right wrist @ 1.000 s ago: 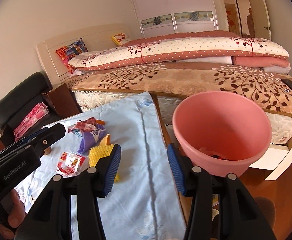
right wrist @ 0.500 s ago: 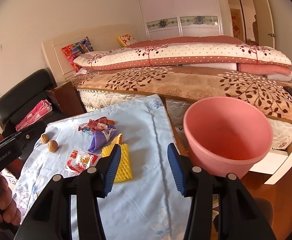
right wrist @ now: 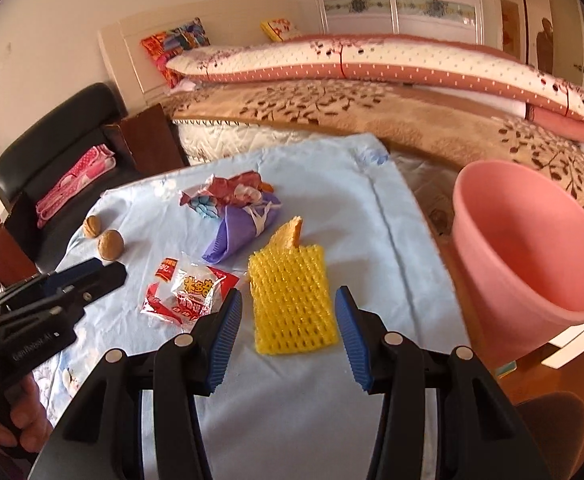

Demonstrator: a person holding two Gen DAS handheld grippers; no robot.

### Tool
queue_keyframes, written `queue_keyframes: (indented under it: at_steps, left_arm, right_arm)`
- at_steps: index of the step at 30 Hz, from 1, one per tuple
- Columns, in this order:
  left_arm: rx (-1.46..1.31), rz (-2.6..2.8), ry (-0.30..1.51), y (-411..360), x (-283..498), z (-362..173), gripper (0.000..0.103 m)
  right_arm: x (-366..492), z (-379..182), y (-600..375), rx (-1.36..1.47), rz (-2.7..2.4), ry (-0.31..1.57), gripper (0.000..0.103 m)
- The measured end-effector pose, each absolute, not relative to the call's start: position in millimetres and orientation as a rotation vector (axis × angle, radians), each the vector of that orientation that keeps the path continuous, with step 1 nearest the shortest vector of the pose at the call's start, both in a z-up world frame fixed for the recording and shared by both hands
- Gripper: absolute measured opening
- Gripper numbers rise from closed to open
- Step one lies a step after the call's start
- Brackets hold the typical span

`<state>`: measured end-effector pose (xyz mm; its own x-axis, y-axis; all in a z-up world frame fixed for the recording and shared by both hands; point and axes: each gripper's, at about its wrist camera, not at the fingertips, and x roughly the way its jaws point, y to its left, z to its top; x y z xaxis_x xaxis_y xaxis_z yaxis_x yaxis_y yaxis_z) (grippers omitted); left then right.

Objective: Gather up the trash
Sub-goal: 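Grasp the red-white snack bag with the left gripper while the right grasps the yellow foam net, then lift and carry the snack bag and yellow net in both grippers over the bucket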

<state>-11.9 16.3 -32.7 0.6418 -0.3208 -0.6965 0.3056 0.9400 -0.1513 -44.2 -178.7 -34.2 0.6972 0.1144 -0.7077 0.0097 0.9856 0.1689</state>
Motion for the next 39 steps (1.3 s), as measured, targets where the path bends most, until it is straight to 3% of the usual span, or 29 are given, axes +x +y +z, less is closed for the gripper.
queue_keyframes:
  at_steps: [18,19,21,23,27,33,39]
  left_arm:
    - [0.061,-0.330,0.923,-15,15,-64,0.043]
    - [0.054,-0.333,0.925,-14,15,-65,0.039]
    - [0.052,-0.334,0.926,-13,16,-65,0.018]
    - [0.047,-0.336,0.914,-10,15,-62,0.008]
    - [0.013,-0.353,0.891,-3,9,-53,0.005]
    - [-0.020,-0.361,0.849,5,1,-39,0.004]
    - [-0.055,-0.373,0.783,6,-8,-19,0.004]
  right_arm:
    - [-24,-53,-175,0.133,0.071,0.894,0.048]
    - [-23,-52,-173,0.130,0.076,0.897,0.048]
    - [-19,-54,-170,0.125,0.085,0.911,0.048]
    - [-14,-56,-169,0.116,0.078,0.932,0.048]
    - [-9,-63,-165,0.094,0.070,0.966,0.047]
    - [-11,-64,-164,0.063,0.053,0.956,0.012]
    - [-22,-47,-171,0.086,0.046,0.894,0.010]
